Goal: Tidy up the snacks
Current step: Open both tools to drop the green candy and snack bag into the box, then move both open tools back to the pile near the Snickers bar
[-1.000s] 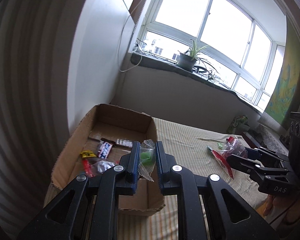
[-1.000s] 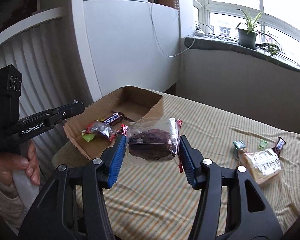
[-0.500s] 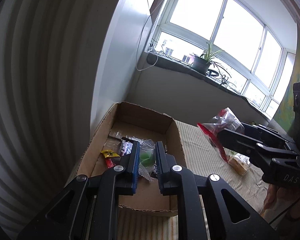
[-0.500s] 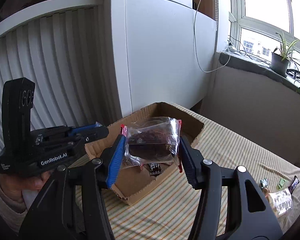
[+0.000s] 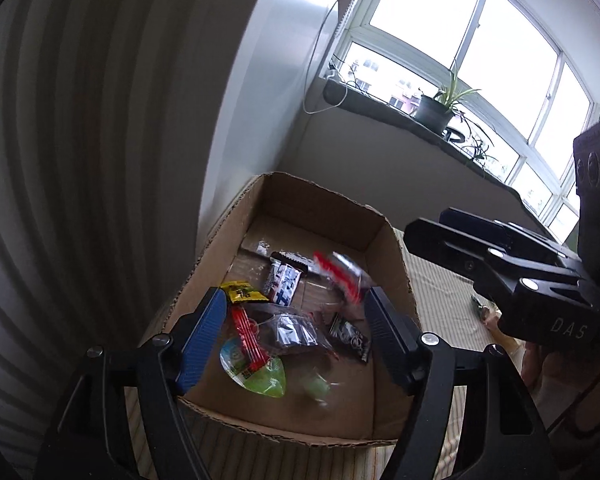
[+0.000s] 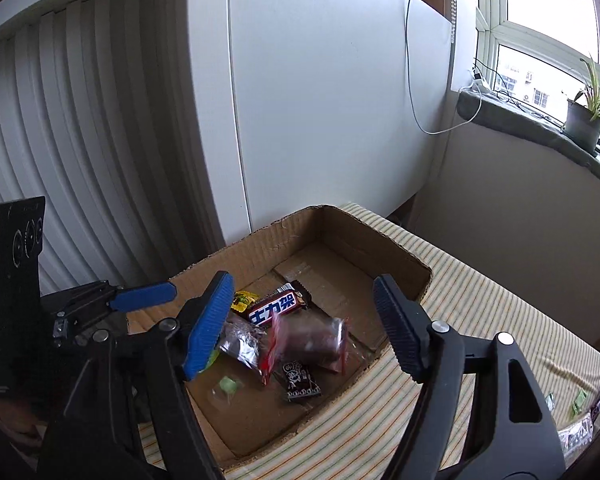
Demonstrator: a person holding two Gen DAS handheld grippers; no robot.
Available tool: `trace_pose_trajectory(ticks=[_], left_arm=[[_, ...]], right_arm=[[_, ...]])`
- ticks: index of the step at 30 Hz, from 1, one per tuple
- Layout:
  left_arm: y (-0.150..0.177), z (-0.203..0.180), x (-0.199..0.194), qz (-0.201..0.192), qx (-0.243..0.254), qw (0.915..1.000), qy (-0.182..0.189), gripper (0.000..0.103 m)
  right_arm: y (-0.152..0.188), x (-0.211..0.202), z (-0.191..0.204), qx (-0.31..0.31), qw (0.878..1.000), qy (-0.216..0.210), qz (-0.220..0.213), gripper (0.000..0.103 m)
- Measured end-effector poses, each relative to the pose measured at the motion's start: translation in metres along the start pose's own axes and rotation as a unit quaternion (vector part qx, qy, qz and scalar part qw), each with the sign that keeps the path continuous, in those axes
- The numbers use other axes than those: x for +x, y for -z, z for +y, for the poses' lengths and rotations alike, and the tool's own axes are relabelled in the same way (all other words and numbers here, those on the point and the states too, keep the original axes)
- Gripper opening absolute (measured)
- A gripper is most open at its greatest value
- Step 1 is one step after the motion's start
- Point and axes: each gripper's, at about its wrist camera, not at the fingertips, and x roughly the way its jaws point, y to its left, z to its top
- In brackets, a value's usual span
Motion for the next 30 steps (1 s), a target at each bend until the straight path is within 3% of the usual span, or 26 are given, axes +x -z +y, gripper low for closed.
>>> trace_pose_trajectory(ticks=[5,9,14,22,30], left_arm=[[-0.003,0.014,-0.01,-0.012,-0.032,0.9994,-0.01,0.071],[-0.005,0.017,-0.021,-0.021,-0.043,0.9988,-0.015,0.071],[-0.004,0.01,-0.036,-0.032,-0.035,0.9987,-0.017,0.071],[-0.006,-0.008,-0.042,-0.033,-0.016,0.9991,-0.021,0.071],[-0.008,-0.053,-0.037,-0.026,0.028,0.9991,-0.018,0.071]], right_arm=[[0.024,-0.012,-0.008,0.022,1.0,0.013,0.007,0.076],[0.041,-0.028,-0.01,0.044,0.998,0.033,-0.009,0.092],[0.051,-0.036,-0.005,0.057,0.998,0.022,-0.001,0.092],[0.054,-0.055,0.005,0.051,0.998,0.023,-0.025,0.092],[0.073,-0.079,-0.028,0.087,0.995,0.037,-0.039,0.092]])
